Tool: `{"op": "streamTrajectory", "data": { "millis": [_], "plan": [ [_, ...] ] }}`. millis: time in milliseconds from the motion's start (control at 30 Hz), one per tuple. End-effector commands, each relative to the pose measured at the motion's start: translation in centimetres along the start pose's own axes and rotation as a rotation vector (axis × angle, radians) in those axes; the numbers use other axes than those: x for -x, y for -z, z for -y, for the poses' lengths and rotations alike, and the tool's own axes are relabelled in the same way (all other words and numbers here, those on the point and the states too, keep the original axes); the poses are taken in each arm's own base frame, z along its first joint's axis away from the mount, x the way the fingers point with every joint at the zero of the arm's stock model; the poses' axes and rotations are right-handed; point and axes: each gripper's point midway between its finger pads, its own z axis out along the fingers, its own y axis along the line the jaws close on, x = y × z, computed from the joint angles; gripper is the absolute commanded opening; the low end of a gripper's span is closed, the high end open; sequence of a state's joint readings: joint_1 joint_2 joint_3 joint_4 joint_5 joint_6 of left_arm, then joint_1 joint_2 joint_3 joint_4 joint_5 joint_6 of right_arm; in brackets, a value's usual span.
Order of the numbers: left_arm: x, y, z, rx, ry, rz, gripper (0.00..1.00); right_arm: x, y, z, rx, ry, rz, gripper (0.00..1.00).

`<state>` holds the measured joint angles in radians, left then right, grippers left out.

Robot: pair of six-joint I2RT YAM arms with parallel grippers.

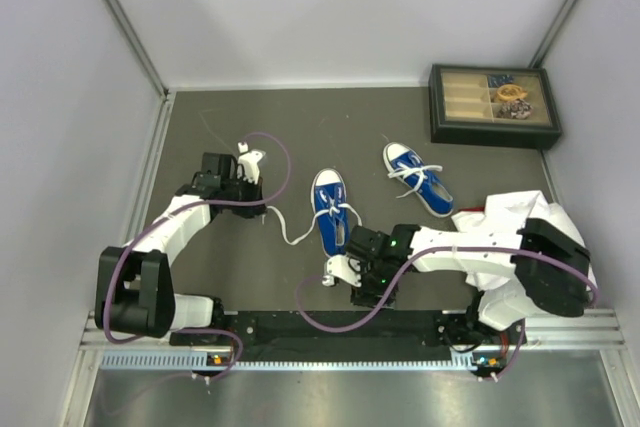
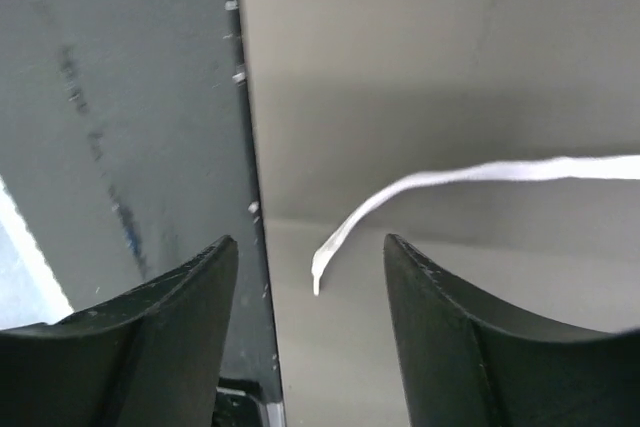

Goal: Tie the shoes

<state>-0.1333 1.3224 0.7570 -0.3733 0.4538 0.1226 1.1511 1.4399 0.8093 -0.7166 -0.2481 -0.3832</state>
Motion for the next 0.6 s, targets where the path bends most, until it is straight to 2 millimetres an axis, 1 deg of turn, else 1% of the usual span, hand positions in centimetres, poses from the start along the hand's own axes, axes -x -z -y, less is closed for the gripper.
{"op": "streamTrajectory", "data": {
  "millis": [0,33,67,100,133,167,233,267,300,333,367,400,433,467,500,533,567],
  "plan": [
    [2.6,0.5,0.4,-0.018,-0.01,0.082,0.0,0.7,-1.4,0.7,-0.037,-0.033,-0.003,0.56],
    [2.7,0.6,0.5,-0.019,-0.013,0.085,0.0,0.4,-2.0,1.1,-0.047,-0.047,-0.029,0.55],
    [2.7,0.7,0.4,-0.015,-0.02,0.086,0.0,0.5,-2.0,1.6,-0.071,-0.056,-0.042,0.5],
    [2.7,0.7,0.4,-0.016,-0.021,0.085,0.0,0.4,-2.1,1.7,-0.074,-0.065,-0.054,0.49],
    [2.7,0.8,0.5,-0.017,-0.024,0.087,0.0,0.3,-2.0,1.8,-0.078,-0.068,-0.061,0.45],
    [2.6,0.8,0.5,-0.016,-0.021,0.088,0.0,0.3,-1.9,1.9,-0.089,-0.069,-0.062,0.34],
    [2.7,0.8,0.5,-0.017,-0.026,0.091,0.0,0.1,-1.6,2.1,-0.105,-0.071,-0.056,0.15],
    [2.7,0.8,0.4,-0.012,-0.016,0.089,0.0,0.1,-1.0,2.3,-0.115,-0.079,-0.046,0.0],
    [2.7,1.1,0.4,-0.028,-0.007,0.082,0.0,0.0,-0.2,3.6,-0.126,-0.142,-0.023,0.0],
    [2.6,1.0,0.7,-0.06,-0.007,0.076,0.0,0.2,0.6,4.2,-0.117,-0.194,0.003,0.0],
    [2.6,1.1,1.2,-0.106,-0.024,0.073,0.0,1.3,2.2,4.7,-0.076,-0.255,0.072,0.0],
    [2.9,1.4,2.0,-0.158,-0.032,0.08,0.0,1.0,3.7,6.8,-0.08,-0.371,0.126,0.0],
    [3.1,1.4,2.1,-0.173,-0.035,0.085,0.0,2.0,5.7,8.2,-0.086,-0.411,0.196,0.0],
    [3.7,1.6,2.2,-0.175,-0.038,0.097,0.0,2.6,7.3,8.6,-0.077,-0.439,0.259,0.0],
    [4.2,1.7,2.3,-0.179,-0.048,0.11,0.0,2.8,8.7,9.5,-0.099,-0.457,0.305,0.0],
    [4.7,1.9,2.3,-0.177,-0.069,0.121,0.0,2.8,10.8,11.4,-0.153,-0.488,0.361,0.0],
    [5.3,2.1,2.0,-0.161,-0.08,0.135,0.0,2.8,11.9,12.1,-0.189,-0.49,0.383,0.0]
  ]
}}
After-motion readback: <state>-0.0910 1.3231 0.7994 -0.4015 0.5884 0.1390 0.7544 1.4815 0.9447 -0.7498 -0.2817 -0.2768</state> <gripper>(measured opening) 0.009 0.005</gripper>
